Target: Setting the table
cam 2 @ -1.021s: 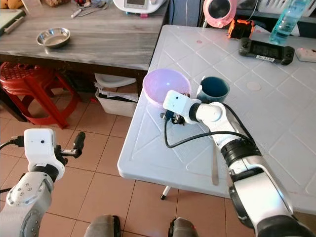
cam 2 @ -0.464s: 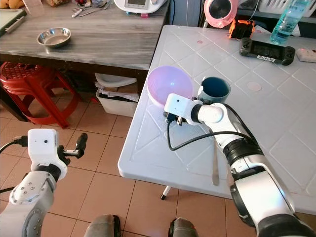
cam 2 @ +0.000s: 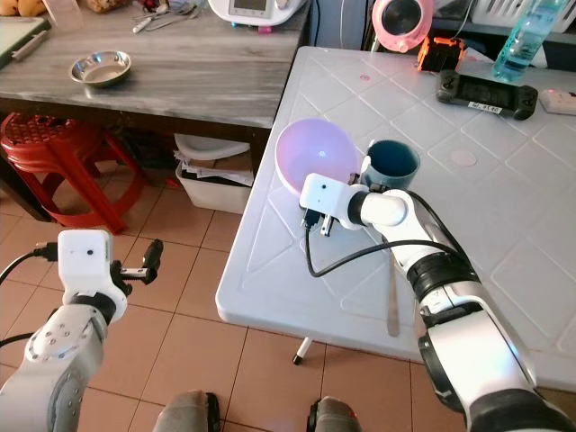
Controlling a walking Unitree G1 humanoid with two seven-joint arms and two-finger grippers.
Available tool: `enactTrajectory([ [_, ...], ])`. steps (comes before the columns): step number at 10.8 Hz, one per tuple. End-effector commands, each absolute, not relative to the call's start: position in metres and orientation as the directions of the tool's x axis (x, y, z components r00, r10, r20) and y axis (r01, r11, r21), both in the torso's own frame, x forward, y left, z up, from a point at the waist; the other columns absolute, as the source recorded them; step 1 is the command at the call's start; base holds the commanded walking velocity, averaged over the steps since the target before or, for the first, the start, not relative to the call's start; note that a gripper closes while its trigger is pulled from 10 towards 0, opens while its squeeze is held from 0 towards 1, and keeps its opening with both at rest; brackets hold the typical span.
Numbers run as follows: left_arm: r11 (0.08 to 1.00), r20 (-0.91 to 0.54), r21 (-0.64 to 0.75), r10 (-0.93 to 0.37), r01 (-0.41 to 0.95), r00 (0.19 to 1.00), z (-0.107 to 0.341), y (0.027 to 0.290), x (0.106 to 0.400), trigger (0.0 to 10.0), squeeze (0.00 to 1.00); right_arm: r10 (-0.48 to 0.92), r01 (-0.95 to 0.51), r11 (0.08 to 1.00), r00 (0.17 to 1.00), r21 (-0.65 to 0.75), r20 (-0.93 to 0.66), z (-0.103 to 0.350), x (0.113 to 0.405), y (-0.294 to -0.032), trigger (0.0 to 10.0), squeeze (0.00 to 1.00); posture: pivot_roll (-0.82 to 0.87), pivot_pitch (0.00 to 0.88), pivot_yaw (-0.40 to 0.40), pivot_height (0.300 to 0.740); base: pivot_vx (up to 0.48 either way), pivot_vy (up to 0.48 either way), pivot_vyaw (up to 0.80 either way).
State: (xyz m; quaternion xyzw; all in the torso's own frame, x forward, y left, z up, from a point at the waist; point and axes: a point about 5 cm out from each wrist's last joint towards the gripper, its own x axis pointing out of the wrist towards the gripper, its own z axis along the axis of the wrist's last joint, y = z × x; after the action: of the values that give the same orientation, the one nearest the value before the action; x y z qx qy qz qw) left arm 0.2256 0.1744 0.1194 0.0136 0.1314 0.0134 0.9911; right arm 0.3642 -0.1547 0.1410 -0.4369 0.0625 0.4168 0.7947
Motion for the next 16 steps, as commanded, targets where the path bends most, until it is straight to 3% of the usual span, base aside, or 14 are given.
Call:
enactTrajectory([
  [1,0.998,-0.262,0.048,0.04,-0.028,0.964,0.119,0.175,0.227,10.0,0.0,0.609,-0.715,0.25,0.64,-0.653,-0.468,0.145,0.366,-0.154,0.0,0.0,0.12,0.057,0.025,0.74,0.0,0.0,0.0],
  [8,0.999,-0.22,0.016,0.042,-0.04,0.975,0.116,0.165,0.245,10.0,0.0,0.67,-0.655,0.284,0.658,-0.701,-0.344,0.14,0.361,-0.132,0.0,0.0,0.09,0.0,0.015,0.74,0.0,0.0,0.0],
  [9,0.999,-0.206,0.002,0.038,-0.039,0.978,0.116,0.162,0.25,10.0,0.0,0.679,-0.615,0.355,0.687,-0.704,-0.259,0.142,0.359,-0.126,0.0,0.0,0.07,0.0,0.021,0.74,0.0,0.0,0.0],
  [10,0.999,-0.2,-0.016,0.033,-0.037,0.979,0.113,0.16,0.256,10.0,0.0,0.648,-0.527,0.512,0.755,-0.678,-0.097,0.143,0.354,-0.126,0.0,0.0,0.04,0.0,0.036,0.74,0.0,0.0,0.0],
  [11,0.999,-0.201,-0.026,0.029,-0.035,0.979,0.111,0.158,0.26,10.0,0.0,0.624,-0.495,0.601,0.781,-0.628,-0.019,0.139,0.344,-0.131,0.0,0.0,0.03,0.0,0.038,0.74,0.0,0.0,0.0],
  [13,0.999,-0.186,-0.042,0.008,-0.016,0.982,0.11,0.154,0.265,10.0,0.0,0.59,-0.443,0.684,0.803,-0.579,0.083,0.138,0.321,-0.134,0.0,0.0,0.02,0.0,0.017,0.74,0.0,0.24,0.0],
  [14,0.999,-0.17,-0.038,0.022,-0.029,0.985,0.11,0.154,0.267,10.0,0.0,0.546,-0.401,0.733,0.828,-0.549,0.123,0.136,0.308,-0.132,2.6,0.0,0.03,0.0,-0.012,0.74,0.0,0.48,0.0],
  [15,0.999,-0.155,-0.036,0.033,-0.039,0.987,0.11,0.155,0.267,10.0,0.0,0.499,-0.359,0.767,0.855,-0.532,0.142,0.135,0.297,-0.129,10.0,0.0,0.03,0.0,-0.022,0.74,0.0,0.48,0.0],
  [16,0.998,-0.145,-0.037,0.039,-0.044,0.989,0.111,0.155,0.267,10.0,0.0,0.446,-0.331,0.816,0.882,-0.474,0.152,0.131,0.29,-0.129,10.0,0.0,0.03,0.0,-0.015,0.74,0.0,0.48,0.0],
])
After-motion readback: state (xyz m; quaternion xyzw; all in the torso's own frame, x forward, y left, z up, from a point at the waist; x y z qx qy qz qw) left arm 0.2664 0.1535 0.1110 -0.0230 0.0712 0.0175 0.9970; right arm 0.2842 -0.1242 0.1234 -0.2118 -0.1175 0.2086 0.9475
